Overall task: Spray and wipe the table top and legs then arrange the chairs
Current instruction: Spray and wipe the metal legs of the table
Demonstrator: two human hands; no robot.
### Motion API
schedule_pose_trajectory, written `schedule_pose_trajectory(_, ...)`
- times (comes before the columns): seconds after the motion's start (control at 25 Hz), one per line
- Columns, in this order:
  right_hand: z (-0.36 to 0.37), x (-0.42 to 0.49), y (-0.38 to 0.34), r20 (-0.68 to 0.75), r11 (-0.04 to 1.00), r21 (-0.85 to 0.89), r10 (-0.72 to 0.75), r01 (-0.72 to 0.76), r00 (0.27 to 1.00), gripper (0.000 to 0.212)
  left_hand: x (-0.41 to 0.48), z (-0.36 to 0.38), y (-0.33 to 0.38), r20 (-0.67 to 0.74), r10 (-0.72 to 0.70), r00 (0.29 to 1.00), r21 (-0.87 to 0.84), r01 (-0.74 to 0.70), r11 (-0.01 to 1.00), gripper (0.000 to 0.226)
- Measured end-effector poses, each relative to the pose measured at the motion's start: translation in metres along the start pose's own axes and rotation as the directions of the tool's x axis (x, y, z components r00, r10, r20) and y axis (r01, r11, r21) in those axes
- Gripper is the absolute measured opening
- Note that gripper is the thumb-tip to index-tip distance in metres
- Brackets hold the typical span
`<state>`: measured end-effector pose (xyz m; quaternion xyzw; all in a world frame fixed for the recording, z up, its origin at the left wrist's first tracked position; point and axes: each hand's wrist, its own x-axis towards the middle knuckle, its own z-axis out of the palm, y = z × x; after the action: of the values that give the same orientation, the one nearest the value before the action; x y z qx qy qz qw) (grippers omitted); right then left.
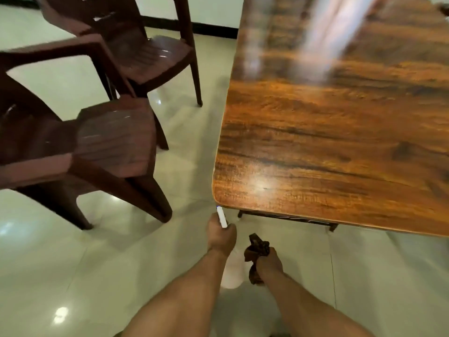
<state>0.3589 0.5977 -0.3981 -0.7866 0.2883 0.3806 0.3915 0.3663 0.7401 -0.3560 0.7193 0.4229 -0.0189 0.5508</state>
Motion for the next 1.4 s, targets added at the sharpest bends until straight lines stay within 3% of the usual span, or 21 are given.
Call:
schedule_pose_trajectory(0.16,0.018,0.105,0.010,0.123,0.927,0.357,0.081,-0.120,0.989,0.026,0.066,0.076,-0.052,-0.057,-0.016,0.998,-0.205,0.004,0.979,0.018)
schedule_pose_trajectory(0.24,0.031,0.156,0.007,0.150,0.883,0.457,0.048,-0.112,0.988,0.025,0.097,0.108,-0.078,-0.039,0.015,0.999,-0.241,-0.024,0.970,0.019)
schedule_pose_trajectory(0.36,0.042,0.217,0.004,0.149,0.890,0.456,-0.075,-0.001,0.986,0.026,0.124,0.144,-0.109,0.043,0.278,0.960,-0.159,-0.268,0.950,0.022)
schedule_pose_trajectory(0.44,0.045,0.239,-0.008,0.175,0.902,0.428,-0.144,0.056,0.974,0.031,0.145,0.156,-0.111,-0.005,0.370,0.929,-0.158,-0.366,0.917,0.022)
schedule_pose_trajectory(0.6,0.040,0.282,-0.046,0.115,0.928,0.337,-0.210,0.161,0.971,0.029,0.185,0.170,-0.098,-0.093,0.394,0.914,-0.254,-0.405,0.879,0.014)
schedule_pose_trajectory(0.72,0.018,0.302,-0.068,-0.021,0.922,0.283,-0.271,0.265,0.962,0.041,0.197,0.172,-0.097,-0.014,0.453,0.891,-0.212,-0.446,0.870,0.016)
schedule_pose_trajectory(0.8,-0.004,0.303,-0.088,-0.098,0.869,0.336,-0.351,0.363,0.931,0.044,0.197,0.174,-0.094,0.070,0.508,0.858,-0.201,-0.487,0.850,0.023)
schedule_pose_trajectory(0.88,-0.024,0.293,-0.112,-0.147,0.751,0.488,-0.431,0.444,0.890,0.041,0.195,0.175,-0.082,0.122,0.558,0.821,-0.203,-0.529,0.824,0.029)
schedule_pose_trajectory(0.96,-0.039,0.271,-0.141,-0.090,0.584,0.633,-0.597,0.508,0.797,0.024,0.191,0.175,-0.065,0.121,0.635,0.763,-0.219,-0.604,0.766,0.027)
schedule_pose_trajectory(1.08,-0.053,0.251,-0.170,-0.073,0.393,0.747,-0.753,0.536,0.654,0.037,0.180,0.172,-0.038,0.066,0.722,0.689,-0.212,-0.697,0.685,0.020)
schedule_pose_trajectory(1.12,-0.055,0.251,-0.169,-0.051,0.373,0.758,-0.784,0.535,0.619,0.040,0.177,0.169,-0.032,0.049,0.737,0.674,-0.229,-0.710,0.666,0.020)
schedule_pose_trajectory(1.28,-0.065,0.266,-0.162,0.135,0.539,0.539,-0.814,0.647,0.565,0.043,0.175,0.158,-0.024,0.028,0.757,0.653,-0.270,-0.724,0.634,0.027)
schedule_pose_trajectory(1.4,-0.071,0.271,-0.170,0.134,0.457,0.679,-0.846,0.575,0.516,0.046,0.176,0.155,-0.017,-0.030,0.752,0.659,-0.261,-0.731,0.630,0.025)
